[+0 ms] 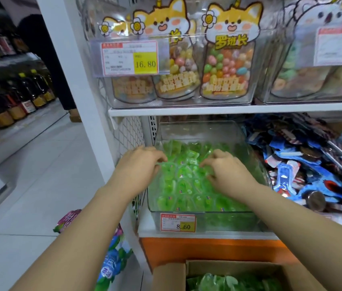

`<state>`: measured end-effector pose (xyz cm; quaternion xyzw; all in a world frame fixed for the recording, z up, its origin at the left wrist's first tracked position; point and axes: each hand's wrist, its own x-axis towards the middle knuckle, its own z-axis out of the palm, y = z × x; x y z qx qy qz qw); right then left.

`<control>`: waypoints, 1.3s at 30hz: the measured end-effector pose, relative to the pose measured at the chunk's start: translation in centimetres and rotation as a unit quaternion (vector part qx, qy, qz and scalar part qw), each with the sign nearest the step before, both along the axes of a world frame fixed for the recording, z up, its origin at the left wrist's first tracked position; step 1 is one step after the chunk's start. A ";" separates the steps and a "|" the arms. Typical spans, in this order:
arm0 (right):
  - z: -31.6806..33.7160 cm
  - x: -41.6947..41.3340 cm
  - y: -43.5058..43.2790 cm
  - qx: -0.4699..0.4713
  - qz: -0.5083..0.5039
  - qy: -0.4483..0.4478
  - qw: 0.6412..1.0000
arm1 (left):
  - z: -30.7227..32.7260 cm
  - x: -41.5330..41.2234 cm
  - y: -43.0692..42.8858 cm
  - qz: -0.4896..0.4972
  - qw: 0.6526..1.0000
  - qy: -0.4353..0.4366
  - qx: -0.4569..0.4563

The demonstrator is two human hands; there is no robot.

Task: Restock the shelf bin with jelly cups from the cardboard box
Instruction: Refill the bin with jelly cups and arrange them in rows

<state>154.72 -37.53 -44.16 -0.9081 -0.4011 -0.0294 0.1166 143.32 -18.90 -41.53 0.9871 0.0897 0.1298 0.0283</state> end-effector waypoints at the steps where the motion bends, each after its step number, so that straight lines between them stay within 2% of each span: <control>1: 0.4 -0.7 0.9 0.011 0.012 -0.021 1.000 | -0.3 -0.5 0.0 0.002 0.999 -0.036 -0.031; 4: 0.6 -3.0 4.5 0.025 0.031 0.000 0.999 | -1.4 -1.2 -0.3 0.008 0.986 -0.127 -0.112; 6: 0.0 -3.9 6.5 0.011 0.020 0.025 0.999 | -2.3 -1.5 -0.5 0.014 0.977 -0.157 -0.145; 13: -1.6 -3.1 9.4 0.004 -0.039 0.076 0.996 | -4.3 -2.0 -1.1 0.023 0.963 -0.179 -0.200; 16: -1.6 -2.2 9.4 0.034 -0.066 0.133 0.988 | -4.5 -2.1 -1.0 0.019 0.957 -0.187 -0.221; 20: -1.4 -0.2 9.2 0.061 -0.092 0.252 0.961 | -4.5 -2.2 -1.0 0.016 0.957 -0.190 -0.218; 23: -1.5 0.4 9.0 0.066 -0.098 0.291 0.950 | -4.5 -2.2 -1.0 0.023 0.959 -0.184 -0.216; 27: -1.8 0.8 9.0 0.020 -0.098 0.275 0.956 | -4.5 -2.2 -1.0 0.025 0.960 -0.179 -0.215; 32: -1.8 0.4 9.0 -0.027 -0.088 0.163 0.982 | -4.6 -2.1 -1.0 0.026 0.961 -0.178 -0.212; 39: -1.8 -0.3 8.5 -0.040 -0.074 0.106 0.991 | -4.6 -2.1 -1.0 0.028 0.965 -0.169 -0.199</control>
